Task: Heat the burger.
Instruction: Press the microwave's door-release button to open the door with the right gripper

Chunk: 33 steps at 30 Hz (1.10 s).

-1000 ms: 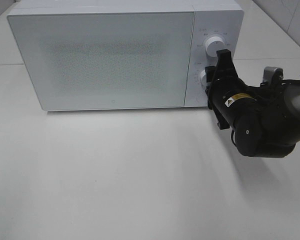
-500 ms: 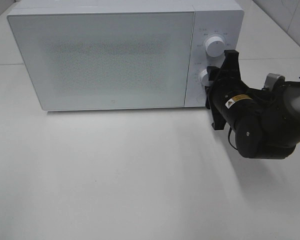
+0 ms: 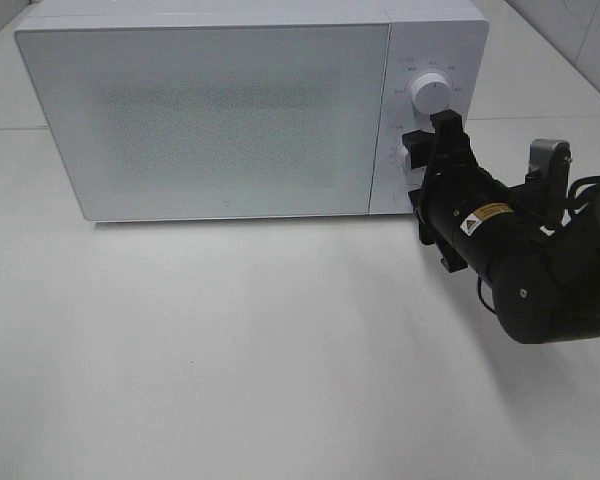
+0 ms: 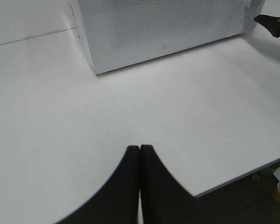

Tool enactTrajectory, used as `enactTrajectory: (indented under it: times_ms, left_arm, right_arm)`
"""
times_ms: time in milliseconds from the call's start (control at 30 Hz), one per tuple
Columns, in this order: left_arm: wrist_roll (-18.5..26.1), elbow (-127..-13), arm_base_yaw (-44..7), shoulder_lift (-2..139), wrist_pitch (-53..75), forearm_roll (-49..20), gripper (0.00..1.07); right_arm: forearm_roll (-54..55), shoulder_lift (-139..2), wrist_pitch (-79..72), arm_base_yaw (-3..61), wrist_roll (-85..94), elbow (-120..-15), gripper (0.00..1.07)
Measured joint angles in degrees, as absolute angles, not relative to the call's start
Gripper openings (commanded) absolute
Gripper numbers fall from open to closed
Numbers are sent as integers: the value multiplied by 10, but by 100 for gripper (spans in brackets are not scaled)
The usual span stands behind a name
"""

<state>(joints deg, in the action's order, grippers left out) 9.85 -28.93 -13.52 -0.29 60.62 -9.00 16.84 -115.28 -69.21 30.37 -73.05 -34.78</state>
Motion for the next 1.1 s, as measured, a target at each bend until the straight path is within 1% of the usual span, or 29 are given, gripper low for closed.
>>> enactTrajectory:
  times_ms: [100, 167, 200, 233, 267, 300, 333, 367, 433, 467, 500, 533, 567, 600, 633, 667, 767, 800, 900, 967, 1000, 1033, 1067, 1100]
  left_arm:
    - [99, -289, -135, -3, 606, -90, 0]
    - [99, -289, -135, -3, 606, -90, 0]
    - [99, -289, -135, -3, 606, -90, 0]
    - [99, -289, -135, -3, 606, -90, 0]
    - [99, -289, -135, -3, 606, -90, 0]
    - [99, -289, -135, -3, 606, -90, 0]
    - [99, -289, -135, -3, 606, -90, 0]
    - [99, -289, -135, -3, 606, -90, 0]
    - [99, -289, -135, -3, 606, -90, 0]
    - [99, -289, -135, -3, 606, -90, 0]
    - [99, -289, -135, -3, 606, -90, 0]
    - [99, -289, -135, -3, 606, -90, 0]
    - [99, -289, -135, -3, 606, -90, 0]
    - [99, -289, -135, -3, 606, -90, 0]
    - [99, -289, -135, -3, 606, -90, 0]
    - [99, -289, -135, -3, 606, -90, 0]
    - [99, -289, -135, -3, 606, -90, 0]
    - [99, -289, -135, -3, 606, -90, 0]
    - [99, -289, -135, -3, 606, -90, 0]
    - [99, -289, -135, -3, 606, -90, 0]
    - [99, -289, -135, -3, 606, -90, 0]
    - [99, -289, -135, -3, 606, -90, 0]
    - [99, -289, -135, -3, 606, -90, 0]
    - [99, -289, -135, -3, 606, -90, 0]
  right_arm:
    - [143, -1138, -692, 304, -682, -331, 67]
    - [62, -1107, -689, 304, -573, -321, 66]
    - [62, -1107, -689, 304, -573, -321, 66]
    - [14, -1093, -678, 304, -513, -320, 65]
    - [14, -1093, -678, 304, -513, -320, 65]
    - [-25, -1078, -656, 304, -462, -320, 64]
    - [-25, -1078, -656, 304, -462, -320, 64]
    - [-63, -1062, -622, 304, -411, -320, 64]
    - [-77, -1055, -606, 304, -394, -320, 63]
    - [-110, -1038, -557, 304, -362, -320, 63]
    - [-110, -1038, -557, 304, -362, -320, 63]
    - [-140, -1019, -505, 304, -345, -320, 62]
    - [-140, -1019, -505, 304, -345, -320, 62]
    - [-172, -1002, -443, 304, -337, -326, 62]
    - [-172, -1002, -443, 304, -337, -326, 62]
    - [-227, -981, -370, 304, -339, -340, 62]
    - [-248, -971, -334, 304, -344, -346, 62]
    - [-331, -944, -241, 304, -388, -371, 62]
    - [-358, -934, -211, 304, -410, -378, 61]
    - [-448, -902, -131, 304, -501, -396, 57]
    - [-448, -902, -131, 304, -501, -396, 57]
    - [-485, -890, -111, 304, -535, -398, 56]
    - [-485, -890, -111, 304, -535, -398, 56]
    - [-508, -880, -103, 304, -566, -399, 55]
